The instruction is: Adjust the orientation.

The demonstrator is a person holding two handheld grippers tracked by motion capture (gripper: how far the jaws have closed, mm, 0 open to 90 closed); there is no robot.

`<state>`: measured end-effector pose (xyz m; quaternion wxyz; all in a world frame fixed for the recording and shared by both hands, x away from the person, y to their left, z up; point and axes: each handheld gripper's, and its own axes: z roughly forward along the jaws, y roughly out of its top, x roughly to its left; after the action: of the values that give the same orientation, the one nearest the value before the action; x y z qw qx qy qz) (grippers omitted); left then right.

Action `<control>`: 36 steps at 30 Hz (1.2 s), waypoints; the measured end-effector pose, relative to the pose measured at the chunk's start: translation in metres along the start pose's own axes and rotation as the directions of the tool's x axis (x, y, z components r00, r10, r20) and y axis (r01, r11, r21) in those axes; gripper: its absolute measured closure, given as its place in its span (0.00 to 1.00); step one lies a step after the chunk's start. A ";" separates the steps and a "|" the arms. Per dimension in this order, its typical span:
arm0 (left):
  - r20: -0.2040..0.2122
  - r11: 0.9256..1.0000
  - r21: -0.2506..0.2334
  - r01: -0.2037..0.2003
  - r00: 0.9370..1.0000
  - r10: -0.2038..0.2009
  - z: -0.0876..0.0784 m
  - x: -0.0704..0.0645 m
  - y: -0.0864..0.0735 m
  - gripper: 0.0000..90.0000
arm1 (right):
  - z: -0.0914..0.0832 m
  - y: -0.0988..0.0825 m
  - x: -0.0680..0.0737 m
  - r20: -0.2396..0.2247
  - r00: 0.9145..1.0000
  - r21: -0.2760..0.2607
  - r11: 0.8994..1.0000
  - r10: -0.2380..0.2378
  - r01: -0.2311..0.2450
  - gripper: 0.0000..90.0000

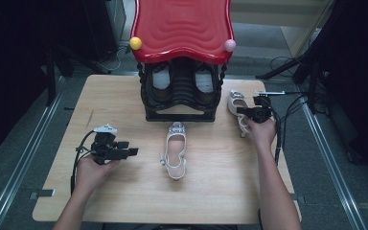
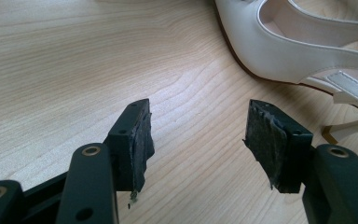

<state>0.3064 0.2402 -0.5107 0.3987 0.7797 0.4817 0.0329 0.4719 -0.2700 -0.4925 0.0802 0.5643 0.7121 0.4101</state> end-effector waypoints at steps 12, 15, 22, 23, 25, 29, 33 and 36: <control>0.006 1.000 -0.002 -0.016 1.000 0.016 0.003 -0.006 0.003 0.45 | -0.028 0.001 0.005 -0.061 0.998 -0.062 0.998 0.028 -0.032 0.98; 0.012 1.000 -0.002 -0.017 1.000 0.017 0.004 -0.007 0.004 0.45 | -0.032 0.001 0.009 -0.064 0.998 -0.069 0.997 0.015 -0.019 0.98; 0.031 0.999 0.010 -0.040 0.999 0.039 0.011 -0.014 0.007 0.45 | -0.042 -0.004 0.014 -0.104 0.994 -0.072 0.997 0.023 -0.030 0.98; 0.036 0.999 0.013 -0.042 0.998 0.041 0.012 -0.015 0.007 0.45 | -0.043 -0.006 0.015 -0.104 0.994 -0.073 0.997 0.028 -0.036 0.98; 0.037 0.999 0.014 -0.047 0.998 0.047 0.014 -0.016 0.008 0.45 | -0.046 -0.009 0.016 -0.111 0.993 -0.076 0.996 0.030 -0.039 0.98; 0.048 0.998 0.009 -0.056 0.997 0.055 0.016 -0.019 0.011 0.45 | -0.051 -0.016 0.021 -0.105 0.994 -0.065 0.998 0.021 -0.028 0.98; 0.056 0.998 0.008 -0.061 0.997 0.060 0.018 -0.020 0.013 0.45 | -0.057 -0.022 0.027 -0.103 0.995 -0.054 0.998 0.015 -0.020 0.98; 0.066 0.998 0.003 -0.062 0.996 0.061 0.021 -0.021 0.015 0.45 | -0.061 -0.028 0.032 -0.107 0.994 -0.054 0.998 0.003 -0.009 0.98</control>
<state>0.3148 0.2085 -0.5082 0.4111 0.7959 0.4441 0.0181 0.4047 -0.2735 -0.4604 0.0560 0.5413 0.7021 0.4593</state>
